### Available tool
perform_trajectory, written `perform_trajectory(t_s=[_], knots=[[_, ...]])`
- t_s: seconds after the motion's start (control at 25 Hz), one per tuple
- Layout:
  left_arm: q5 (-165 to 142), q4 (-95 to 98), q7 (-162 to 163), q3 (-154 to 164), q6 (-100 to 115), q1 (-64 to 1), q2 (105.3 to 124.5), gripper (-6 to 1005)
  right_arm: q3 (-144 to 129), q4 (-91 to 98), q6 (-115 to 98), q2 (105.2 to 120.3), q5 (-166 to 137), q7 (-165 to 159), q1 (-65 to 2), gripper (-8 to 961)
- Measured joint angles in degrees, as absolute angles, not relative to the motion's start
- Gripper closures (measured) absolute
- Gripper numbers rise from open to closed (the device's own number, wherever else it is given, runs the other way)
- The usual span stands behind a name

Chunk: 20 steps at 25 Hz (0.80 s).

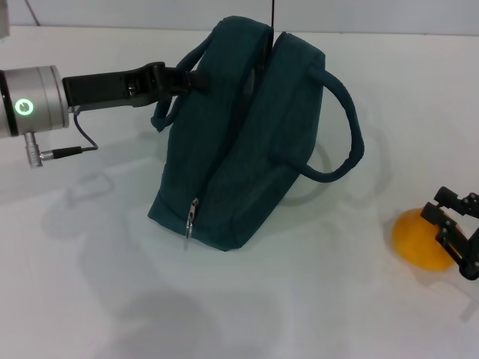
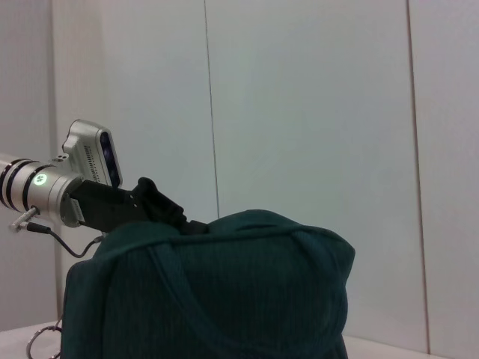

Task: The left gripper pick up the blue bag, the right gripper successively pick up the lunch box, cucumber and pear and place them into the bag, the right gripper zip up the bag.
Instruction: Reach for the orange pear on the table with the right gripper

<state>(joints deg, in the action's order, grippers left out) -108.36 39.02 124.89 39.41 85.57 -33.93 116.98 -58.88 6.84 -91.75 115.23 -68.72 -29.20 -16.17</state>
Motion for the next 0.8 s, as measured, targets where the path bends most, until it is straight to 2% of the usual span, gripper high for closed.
perform_trajectory(t_s=[0.32, 0.52, 0.8], knots=[[-108.37, 39.02, 124.34, 39.55, 85.70, -33.92, 116.99, 954, -58.66, 6.12, -91.75, 115.23, -68.73, -29.43, -16.34, 719], [-108.37, 39.02, 124.28, 39.55, 85.72, -33.85, 117.19, 954, -58.84, 6.06, -91.85, 115.23, -68.73, -29.53, -16.40, 741], [-108.37, 39.02, 124.23, 39.63, 85.92, -33.51, 117.35, 954, -58.64, 6.04, -92.18, 115.23, -68.73, -29.61, -16.51, 834]])
